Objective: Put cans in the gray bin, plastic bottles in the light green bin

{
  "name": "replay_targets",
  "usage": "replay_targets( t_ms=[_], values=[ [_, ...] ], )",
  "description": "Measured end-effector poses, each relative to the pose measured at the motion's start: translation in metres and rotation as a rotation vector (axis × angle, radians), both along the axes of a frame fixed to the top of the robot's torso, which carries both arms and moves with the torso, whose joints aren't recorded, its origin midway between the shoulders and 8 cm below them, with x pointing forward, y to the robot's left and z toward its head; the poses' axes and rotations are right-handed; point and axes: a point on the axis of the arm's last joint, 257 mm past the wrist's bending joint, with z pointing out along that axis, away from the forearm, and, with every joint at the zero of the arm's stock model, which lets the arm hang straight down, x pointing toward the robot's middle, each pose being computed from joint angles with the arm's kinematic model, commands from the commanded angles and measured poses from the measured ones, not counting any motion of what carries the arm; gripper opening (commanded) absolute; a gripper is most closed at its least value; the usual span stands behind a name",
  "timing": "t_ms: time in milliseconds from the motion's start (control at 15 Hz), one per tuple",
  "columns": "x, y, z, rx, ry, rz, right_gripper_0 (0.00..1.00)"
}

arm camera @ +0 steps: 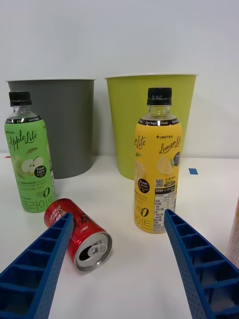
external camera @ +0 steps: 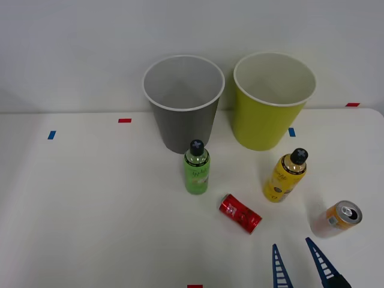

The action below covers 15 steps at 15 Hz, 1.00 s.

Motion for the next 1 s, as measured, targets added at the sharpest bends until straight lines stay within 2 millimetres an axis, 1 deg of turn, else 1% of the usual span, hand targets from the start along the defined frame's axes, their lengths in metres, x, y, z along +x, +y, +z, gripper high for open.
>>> replay_targets(
  t_ms=[1000],
  values=[
    [0.0,0.0,0.0,0.0,0.0,0.0,0.63]
  ],
)
